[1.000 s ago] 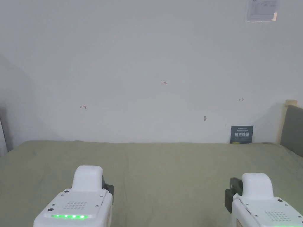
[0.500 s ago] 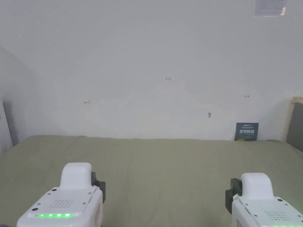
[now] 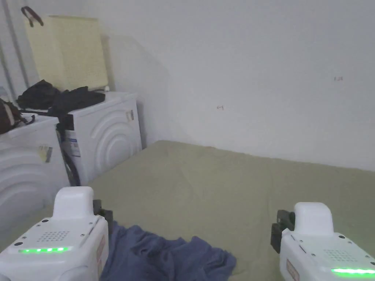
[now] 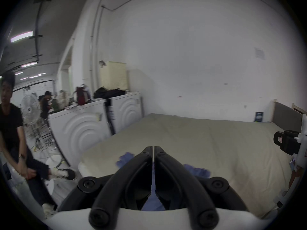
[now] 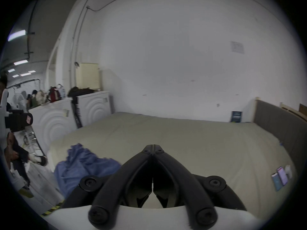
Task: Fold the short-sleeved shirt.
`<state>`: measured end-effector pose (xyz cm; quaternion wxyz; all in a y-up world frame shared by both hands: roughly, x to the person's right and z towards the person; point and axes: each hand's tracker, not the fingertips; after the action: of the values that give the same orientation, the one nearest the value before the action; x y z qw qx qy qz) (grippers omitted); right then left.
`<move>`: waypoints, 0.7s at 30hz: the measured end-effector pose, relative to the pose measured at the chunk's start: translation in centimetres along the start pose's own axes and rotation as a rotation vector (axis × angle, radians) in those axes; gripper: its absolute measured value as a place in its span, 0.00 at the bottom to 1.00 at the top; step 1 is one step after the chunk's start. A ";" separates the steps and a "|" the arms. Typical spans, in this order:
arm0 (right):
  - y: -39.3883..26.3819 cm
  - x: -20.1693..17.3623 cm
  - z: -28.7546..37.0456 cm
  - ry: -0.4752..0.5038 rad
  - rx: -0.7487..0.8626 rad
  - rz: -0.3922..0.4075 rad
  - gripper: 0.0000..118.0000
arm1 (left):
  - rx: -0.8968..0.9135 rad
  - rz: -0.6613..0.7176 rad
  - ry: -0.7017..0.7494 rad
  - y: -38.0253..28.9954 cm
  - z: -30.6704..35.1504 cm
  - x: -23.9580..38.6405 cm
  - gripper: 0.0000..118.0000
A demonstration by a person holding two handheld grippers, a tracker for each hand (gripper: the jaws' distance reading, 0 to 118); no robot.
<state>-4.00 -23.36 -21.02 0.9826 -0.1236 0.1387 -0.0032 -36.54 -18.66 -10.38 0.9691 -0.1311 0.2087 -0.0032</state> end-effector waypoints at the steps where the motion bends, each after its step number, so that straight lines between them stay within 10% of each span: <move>1: -0.1 -0.8 -0.3 0.010 0.003 0.010 0.00 | -0.003 0.004 0.026 -0.2 0.1 -1.1 0.01; 21: -3.6 0.8 -1.6 -0.029 -0.091 0.042 0.00 | -0.270 -0.015 -0.098 -6.2 -7.7 1.1 0.02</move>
<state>-3.57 -27.31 -21.82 0.9777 -0.1653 0.1269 0.0257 -38.38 -26.68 -16.04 0.9516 -0.2621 0.1589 0.0241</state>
